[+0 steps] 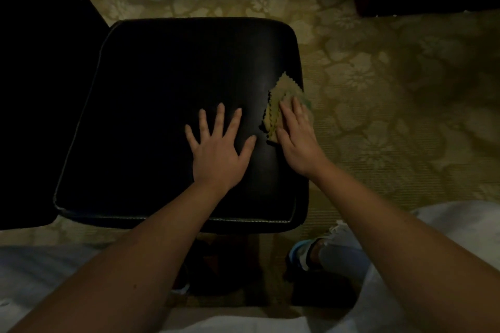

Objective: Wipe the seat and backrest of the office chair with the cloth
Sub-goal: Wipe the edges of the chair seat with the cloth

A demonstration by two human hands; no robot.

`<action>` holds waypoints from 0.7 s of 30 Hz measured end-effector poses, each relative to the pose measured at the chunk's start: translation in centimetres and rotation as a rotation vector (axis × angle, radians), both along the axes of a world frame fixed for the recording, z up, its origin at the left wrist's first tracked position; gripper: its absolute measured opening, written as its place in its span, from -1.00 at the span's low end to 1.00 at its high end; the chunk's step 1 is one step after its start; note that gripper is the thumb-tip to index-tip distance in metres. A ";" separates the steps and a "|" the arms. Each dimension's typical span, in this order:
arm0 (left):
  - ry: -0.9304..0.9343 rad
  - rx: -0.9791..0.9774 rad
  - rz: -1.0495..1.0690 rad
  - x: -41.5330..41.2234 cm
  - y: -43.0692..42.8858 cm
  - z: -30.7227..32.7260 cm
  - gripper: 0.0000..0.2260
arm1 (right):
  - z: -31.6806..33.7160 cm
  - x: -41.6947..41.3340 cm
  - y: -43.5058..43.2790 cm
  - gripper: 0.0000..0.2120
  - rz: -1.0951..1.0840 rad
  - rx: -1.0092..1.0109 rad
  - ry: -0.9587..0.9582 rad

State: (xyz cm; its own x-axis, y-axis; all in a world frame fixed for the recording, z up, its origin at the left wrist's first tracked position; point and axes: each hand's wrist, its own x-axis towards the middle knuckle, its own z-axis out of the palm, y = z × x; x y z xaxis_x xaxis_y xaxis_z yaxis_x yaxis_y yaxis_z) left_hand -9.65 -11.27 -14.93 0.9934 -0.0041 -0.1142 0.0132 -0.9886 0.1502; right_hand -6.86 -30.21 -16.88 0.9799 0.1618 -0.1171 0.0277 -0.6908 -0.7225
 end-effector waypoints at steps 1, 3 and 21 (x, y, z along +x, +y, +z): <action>0.003 0.001 0.005 0.0 -0.1 0.0 -0.39 | 0.1 0.1 0.1 -0.44 -0.008 -0.013 0.011; 0.005 0.001 0.015 0.1 -0.2 0.1 -0.39 | 0.2 0.0 0.3 -0.43 -0.015 -0.029 0.039; 0.005 0.019 0.052 0.6 -1.0 0.0 -0.38 | -0.4 -0.3 -0.4 -0.42 -0.022 -0.005 0.094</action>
